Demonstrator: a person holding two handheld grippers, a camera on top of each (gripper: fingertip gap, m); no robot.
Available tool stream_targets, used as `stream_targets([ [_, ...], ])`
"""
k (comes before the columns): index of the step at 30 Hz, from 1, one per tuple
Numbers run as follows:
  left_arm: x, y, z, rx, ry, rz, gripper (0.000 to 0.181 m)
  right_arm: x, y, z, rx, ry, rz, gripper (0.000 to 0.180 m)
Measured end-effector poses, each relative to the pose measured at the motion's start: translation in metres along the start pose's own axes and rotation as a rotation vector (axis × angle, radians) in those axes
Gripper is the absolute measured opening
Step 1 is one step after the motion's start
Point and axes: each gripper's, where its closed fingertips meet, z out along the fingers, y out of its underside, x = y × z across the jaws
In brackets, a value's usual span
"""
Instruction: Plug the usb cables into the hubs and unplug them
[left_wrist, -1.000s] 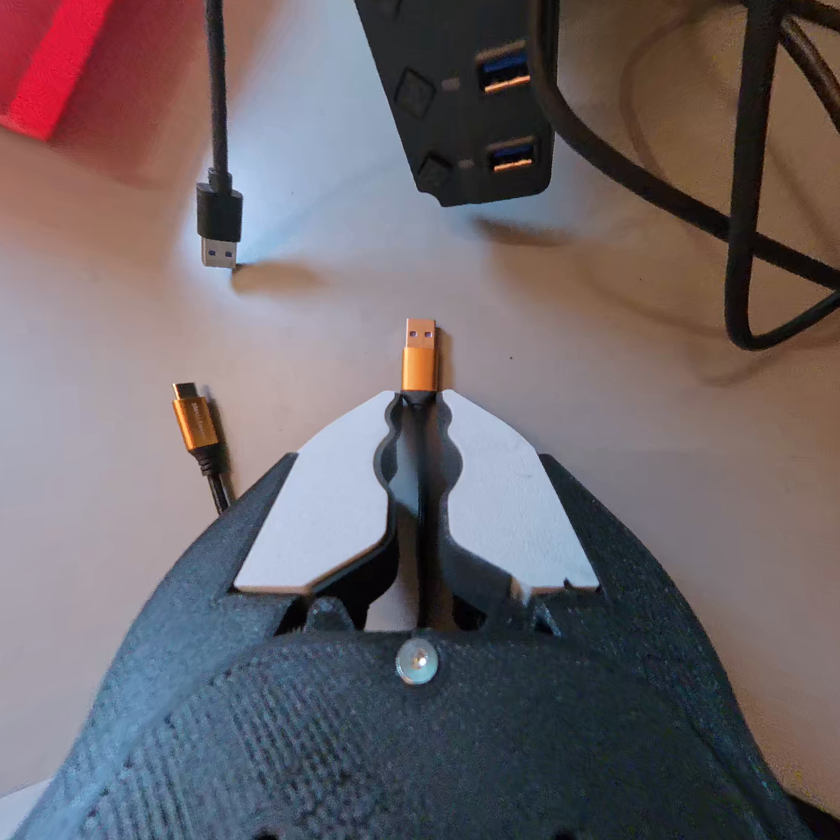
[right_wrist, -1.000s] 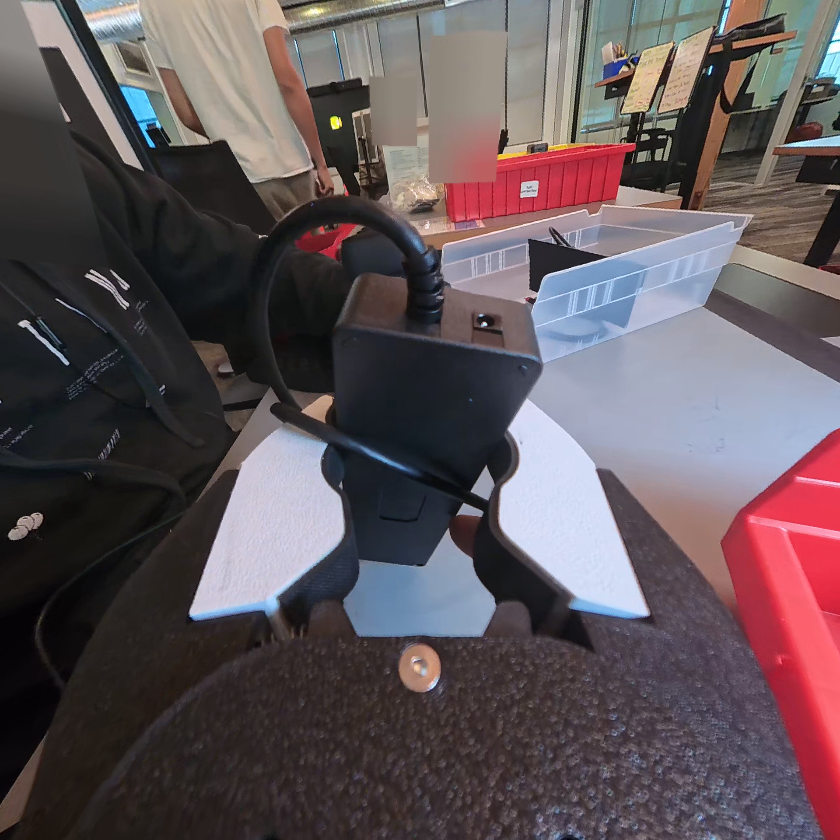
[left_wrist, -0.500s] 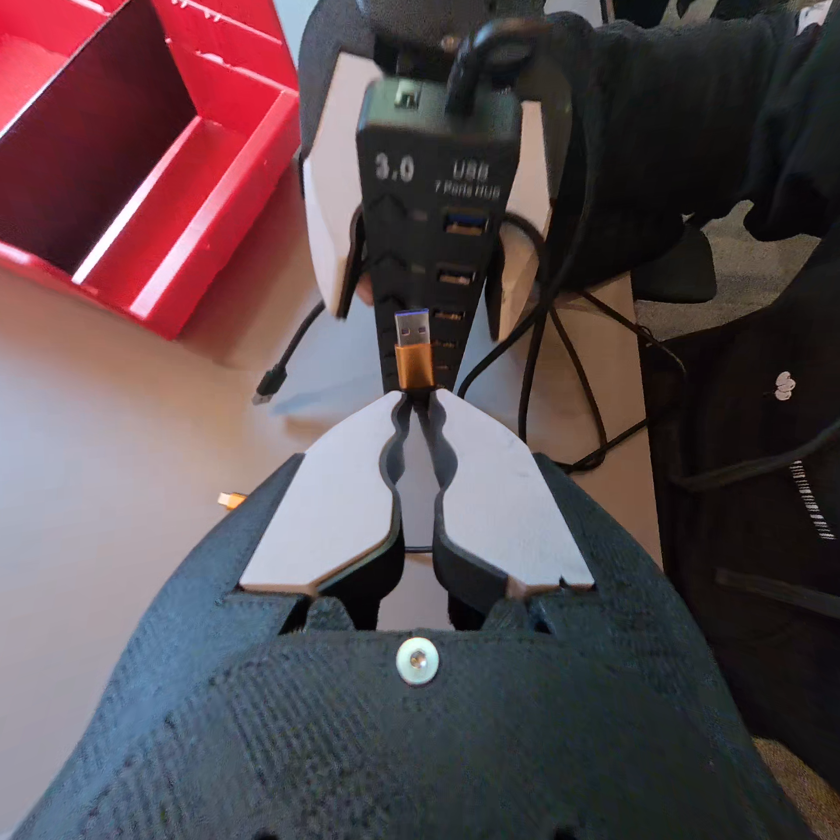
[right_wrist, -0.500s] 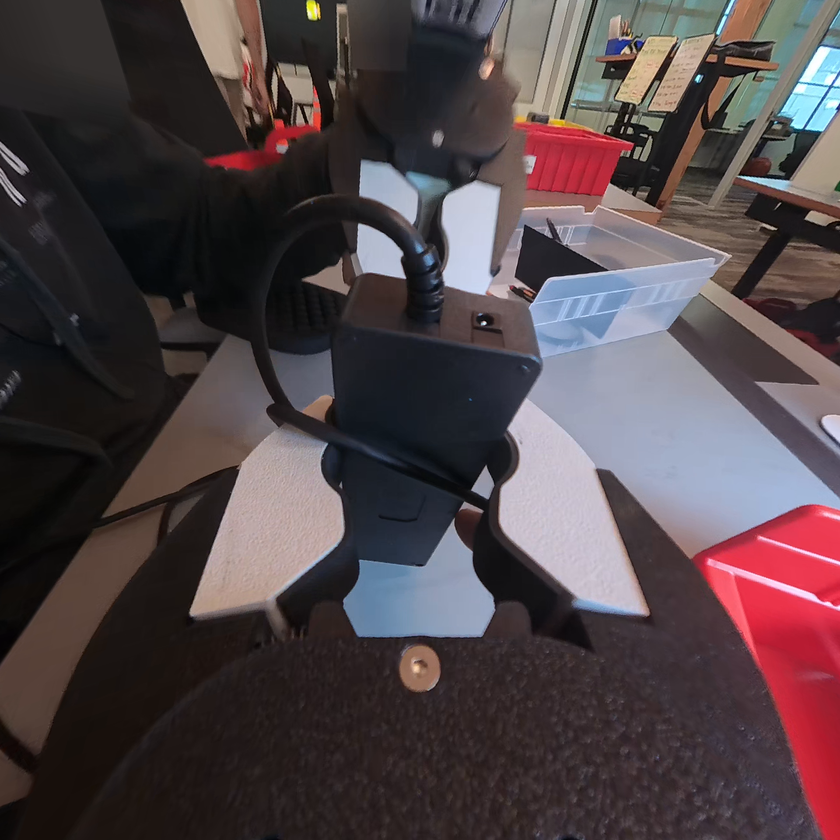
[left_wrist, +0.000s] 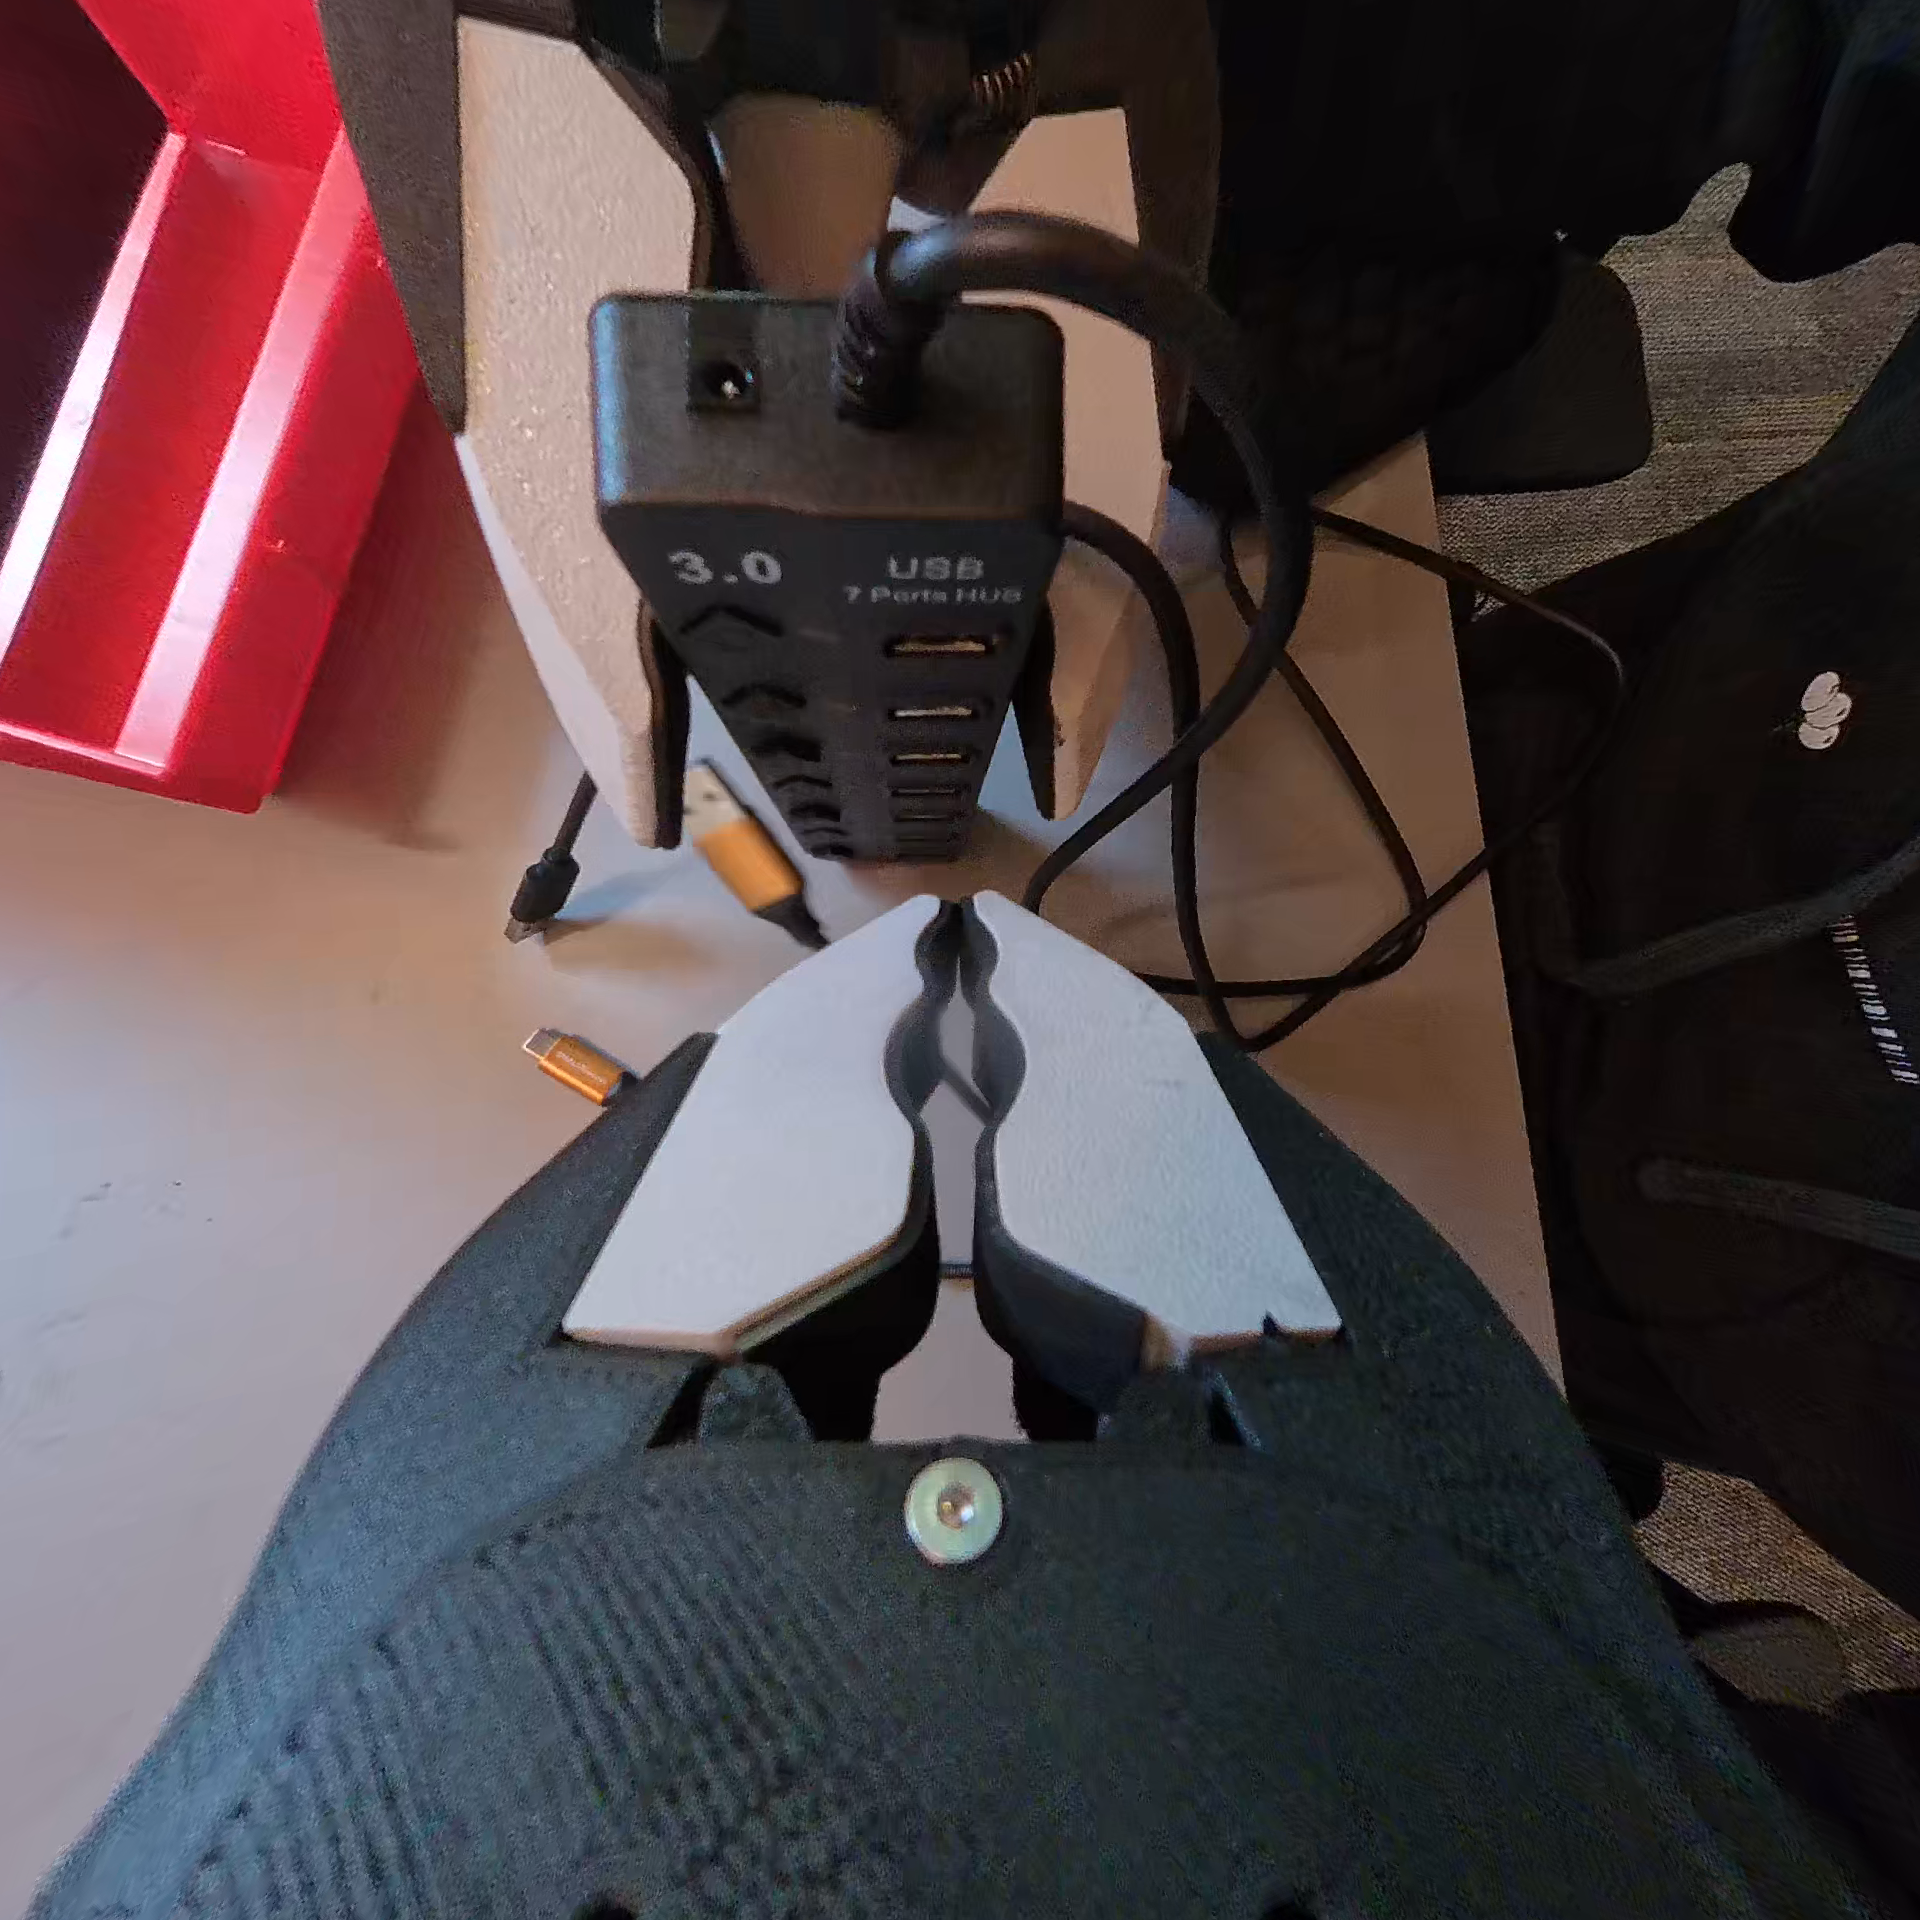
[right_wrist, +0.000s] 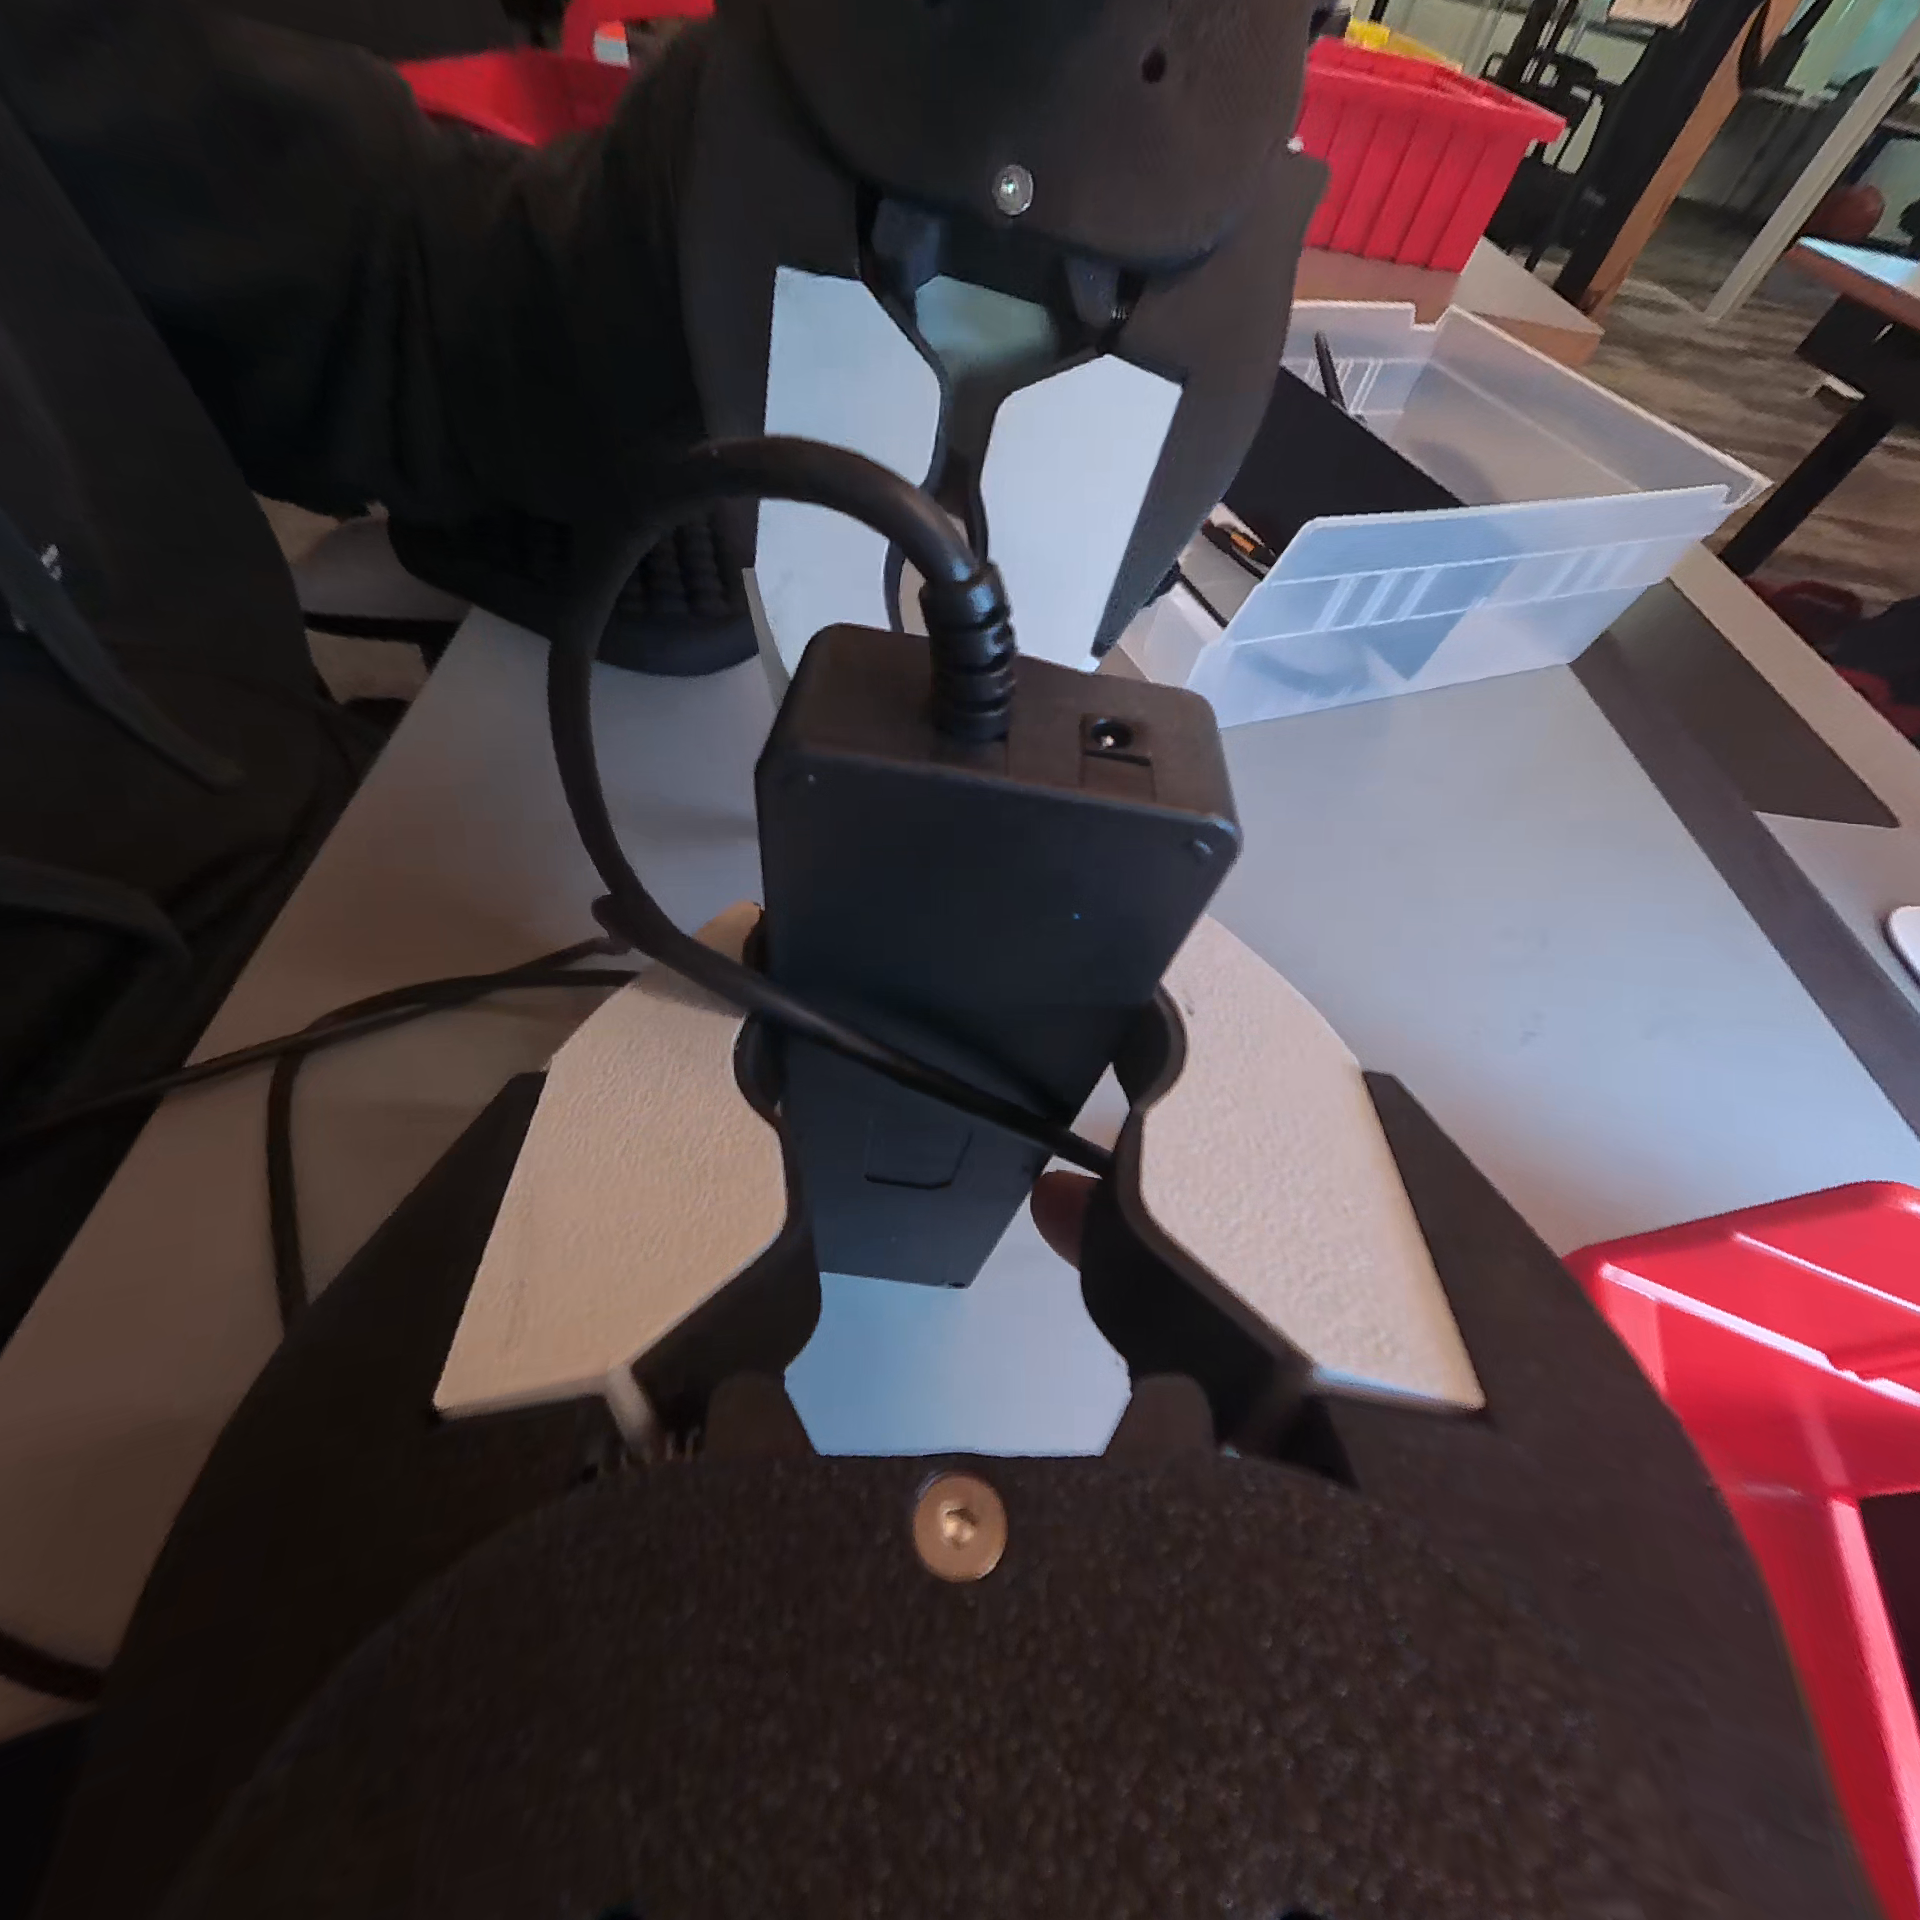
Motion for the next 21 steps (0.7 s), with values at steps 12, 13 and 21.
stream_targets([
  [12,-0.043,0.032,0.033,0.06,-0.09,-0.177,0.016,0.011,0.003,-0.017,-0.001,0.055,0.024,0.063],
  [13,-0.047,0.035,0.044,0.044,-0.115,-0.194,0.017,0.013,0.003,-0.02,0.002,0.061,0.03,0.063],
  [21,-0.061,0.039,0.089,0.011,-0.293,-0.236,0.021,0.027,0.008,-0.05,0.029,0.13,0.076,0.064],
])
